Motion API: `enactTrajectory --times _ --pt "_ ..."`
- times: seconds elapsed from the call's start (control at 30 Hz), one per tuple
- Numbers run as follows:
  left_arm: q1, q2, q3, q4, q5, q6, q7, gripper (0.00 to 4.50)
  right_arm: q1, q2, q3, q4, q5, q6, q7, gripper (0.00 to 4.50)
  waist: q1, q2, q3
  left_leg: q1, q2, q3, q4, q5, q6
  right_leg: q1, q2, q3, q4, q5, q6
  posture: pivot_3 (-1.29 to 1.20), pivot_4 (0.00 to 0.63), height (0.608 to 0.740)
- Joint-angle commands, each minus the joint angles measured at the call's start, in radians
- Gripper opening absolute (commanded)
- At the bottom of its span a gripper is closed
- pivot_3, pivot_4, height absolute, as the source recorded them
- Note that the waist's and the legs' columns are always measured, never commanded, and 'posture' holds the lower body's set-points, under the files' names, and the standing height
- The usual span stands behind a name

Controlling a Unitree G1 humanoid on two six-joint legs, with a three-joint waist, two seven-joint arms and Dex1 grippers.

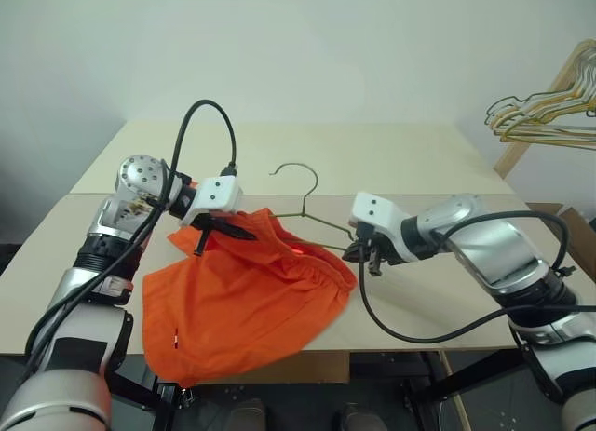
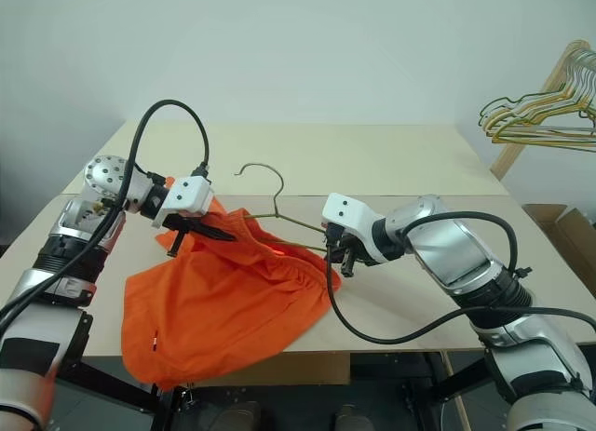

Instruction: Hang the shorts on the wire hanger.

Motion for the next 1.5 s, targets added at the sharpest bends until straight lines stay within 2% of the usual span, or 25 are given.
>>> enactTrajectory --times 0.03,0.2,0.27,0.33,0.63,0.67,0.77,0.87,0.93,1.0,1.07,1.13,1.23,1.33,1.5 --pt "-0.008 -0.012 0.017 -0.038 -0.019 0.008 0.018 0.03 -0.039 -0.006 -0.070 -0.038 0.039 -0.019 0.015 0.00 0.001 0.000 0.000 0.000 0.000 0.000 0.000 0.000 0.000 0.000 0.000 0.000 0.000 0.000 0.000 0.07 0.000 0.740" --pt "-0.003 -0.014 0.022 -0.040 -0.015 0.010 0.023 0.03 0.003 -0.020 -0.090 -0.062 0.027 -0.122 0.014 0.00 0.000 0.000 0.000 0.000 0.000 0.000 0.000 0.000 0.000 0.000 0.000 0.000 0.000 0.000 0.000 0.07 0.000 0.740" --pt "0.002 -0.011 0.027 -0.048 -0.022 0.024 0.019 0.00 0.015 -0.038 -0.088 -0.070 0.027 -0.134 0.022 0.70 -0.001 0.000 0.000 0.000 0.000 0.000 0.000 0.000 0.000 0.000 0.000 0.000 0.000 0.000 0.000 0.07 0.000 0.740" --pt "0.009 -0.008 0.033 -0.057 -0.026 0.038 0.021 0.00 0.026 -0.049 -0.096 -0.073 0.030 -0.132 0.022 1.22 -0.001 0.000 0.000 0.000 0.000 0.000 0.000 0.000 0.000 0.000 0.000 0.000 0.000 0.000 0.000 0.07 0.000 0.740" --pt "0.034 0.008 0.048 -0.080 -0.032 0.071 0.026 0.00 0.066 -0.113 -0.215 -0.048 0.075 -0.101 0.014 4.36 -0.001 0.000 0.000 0.000 0.000 0.000 0.000 0.000 0.000 0.000 0.000 0.000 0.000 0.000 0.000 0.05 0.000 0.740" --pt "0.032 0.007 0.050 -0.078 -0.033 0.077 0.028 0.00 0.070 -0.121 -0.241 -0.036 0.082 -0.097 0.009 4.47 -0.001 0.000 0.000 0.000 0.000 0.000 0.000 0.000 0.000 0.000 0.000 0.000 0.000 0.000 0.000 0.05 0.000 0.740" --pt "0.033 0.008 0.051 -0.079 -0.036 0.086 0.030 0.00 0.083 -0.134 -0.309 -0.011 0.105 -0.088 -0.006 4.47 -0.001 0.000 0.000 0.000 0.000 0.000 0.001 0.000 0.000 0.000 0.000 0.000 0.000 0.000 0.000 0.05 0.000 0.740" --pt "0.021 0.005 0.052 -0.061 -0.037 0.105 0.040 0.00 0.117 -0.126 -0.490 0.030 0.185 -0.058 -0.035 4.47 0.000 0.000 0.000 0.000 0.000 0.000 0.000 0.000 0.000 0.000 0.000 0.000 0.000 0.000 0.000 0.05 0.000 0.740" --pt "0.011 0.002 0.054 -0.053 -0.041 0.127 0.048 0.00 0.143 -0.126 -0.557 0.037 0.219 -0.055 -0.049 4.47 0.000 0.000 0.000 0.000 0.000 0.000 0.000 0.000 0.000 0.001 0.000 0.000 0.000 0.000 0.000 0.05 0.000 0.740" --pt "-0.007 -0.006 0.059 -0.046 -0.053 0.182 0.051 0.00 0.203 -0.123 -0.654 0.040 0.271 -0.056 -0.045 4.47 0.002 -0.001 -0.001 0.000 0.000 0.000 0.000 0.000 0.000 0.001 0.000 0.000 0.000 0.000 0.001 0.04 0.000 0.740" --pt "-0.024 -0.012 0.060 -0.042 -0.065 0.230 0.042 0.00 0.322 -0.109 -0.761 0.037 0.334 -0.084 -0.007 4.47 0.006 -0.001 -0.001 0.000 0.000 -0.001 0.000 0.000 0.000 0.002 0.000 0.000 -0.001 0.000 0.001 0.04 0.000 0.740" --pt "-0.034 -0.011 0.055 -0.039 -0.065 0.245 0.031 0.00 0.468 -0.088 -0.802 0.013 0.355 -0.122 0.014 4.47 0.008 -0.003 -0.002 0.000 0.000 -0.001 0.001 0.000 0.001 0.002 0.000 0.000 -0.002 0.001 0.001 0.03 0.000 0.740" --pt "-0.048 -0.015 0.051 -0.022 -0.054 0.236 0.024 0.00 0.616 -0.062 -0.768 -0.030 0.354 -0.163 0.009 4.47 -0.002 -0.003 -0.003 0.001 -0.001 0.000 0.001 -0.001 0.001 0.002 -0.001 0.001 -0.001 0.001 0.001 0.03 0.000 0.740" --pt "-0.066 -0.022 0.049 -0.001 -0.048 0.229 0.017 0.00 0.699 -0.013 -0.659 -0.049 0.314 -0.176 -0.037 4.47 -0.021 -0.003 -0.003 0.002 -0.001 0.000 0.002 -0.001 0.001 0.003 0.000 0.002 0.000 0.001 0.002 0.02 0.000 0.740" --pt "-0.083 -0.029 0.047 0.017 -0.047 0.228 0.004 0.00 0.689 0.128 -0.487 0.018 0.228 -0.214 -0.172 4.47 -0.044 -0.003 -0.003 0.002 0.001 -0.002 0.001 -0.001 0.001 0.002 0.003 0.003 0.000 0.001 0.001 0.02 0.000 0.740"
